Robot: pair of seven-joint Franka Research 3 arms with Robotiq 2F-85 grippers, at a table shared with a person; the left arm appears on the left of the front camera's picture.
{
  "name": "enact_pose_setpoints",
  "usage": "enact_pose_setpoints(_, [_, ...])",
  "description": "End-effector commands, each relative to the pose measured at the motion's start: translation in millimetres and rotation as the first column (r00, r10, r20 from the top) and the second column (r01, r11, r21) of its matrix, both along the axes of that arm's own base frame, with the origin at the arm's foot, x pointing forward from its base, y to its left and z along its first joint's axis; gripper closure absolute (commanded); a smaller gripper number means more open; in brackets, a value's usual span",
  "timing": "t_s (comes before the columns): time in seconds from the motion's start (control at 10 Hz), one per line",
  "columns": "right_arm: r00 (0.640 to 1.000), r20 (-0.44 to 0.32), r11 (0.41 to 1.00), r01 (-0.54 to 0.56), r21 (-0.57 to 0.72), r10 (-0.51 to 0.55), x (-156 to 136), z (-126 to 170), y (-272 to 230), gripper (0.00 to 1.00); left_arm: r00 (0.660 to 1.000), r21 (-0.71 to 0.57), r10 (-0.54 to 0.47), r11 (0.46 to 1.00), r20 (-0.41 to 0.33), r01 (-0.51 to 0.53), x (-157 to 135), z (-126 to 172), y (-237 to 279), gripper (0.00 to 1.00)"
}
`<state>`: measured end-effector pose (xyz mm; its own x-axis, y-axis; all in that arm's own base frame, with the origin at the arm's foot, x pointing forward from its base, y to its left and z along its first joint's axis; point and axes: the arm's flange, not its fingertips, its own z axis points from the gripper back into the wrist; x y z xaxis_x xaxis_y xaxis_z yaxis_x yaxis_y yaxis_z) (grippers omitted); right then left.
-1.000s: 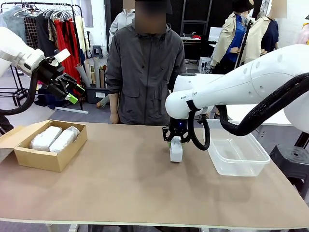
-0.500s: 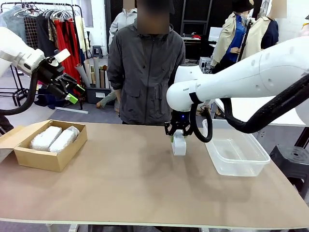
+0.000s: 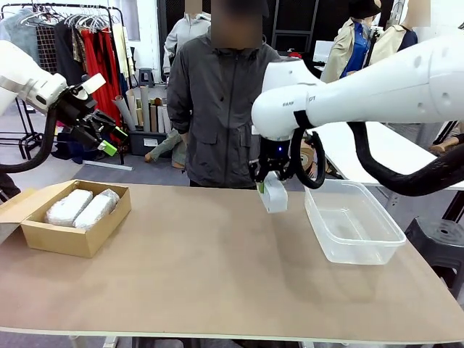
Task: Separate and place wrapped and unwrapped clocks.
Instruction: Pick up the Digital clock indicated by the person.
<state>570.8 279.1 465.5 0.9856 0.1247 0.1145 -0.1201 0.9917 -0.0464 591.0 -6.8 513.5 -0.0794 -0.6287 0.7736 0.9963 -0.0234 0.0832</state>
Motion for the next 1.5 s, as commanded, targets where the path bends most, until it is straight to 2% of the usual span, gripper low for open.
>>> enact_pose_setpoints(0.0, [0.997, 0.07, 1.0, -0.031, -0.001, 0.031, -18.3, 23.5, -6.7, 1.0, 1.0, 0.002, -0.006, 1.0, 0.0, 0.006, -1.7, 1.9, 0.4, 0.0])
enact_pose_setpoints(0.3, [0.99, 0.138, 1.0, -0.016, 0.003, 0.015, -32.0, 69.0, -6.4, 1.0, 1.0, 0.002, -0.006, 1.0, 0.0, 0.006, -1.7, 1.9, 0.4, 0.0])
enact_pose_setpoints(0.6, [0.979, 0.205, 1.0, -0.003, 0.008, 0.001, -45.2, 96.9, -2.0, 1.0, 1.0, 0.002, -0.006, 1.0, 0.0, 0.006, -1.7, 1.9, 0.4, 0.0])
enact_pose_setpoints(1.0, [0.966, 0.259, 1.0, 0.004, 0.023, -0.009, -53.5, 116.4, -1.4, 1.0, 1.0, 0.002, -0.006, 1.0, 0.0, 0.006, -1.7, 1.9, 0.4, 0.0])
enact_pose_setpoints(1.4, [0.963, 0.271, 0.999, 0.006, 0.033, -0.015, -54.7, 118.2, -2.4, 1.0, 1.0, 0.002, -0.006, 1.0, 0.0, 0.006, -1.7, 1.9, 0.4, 0.0])
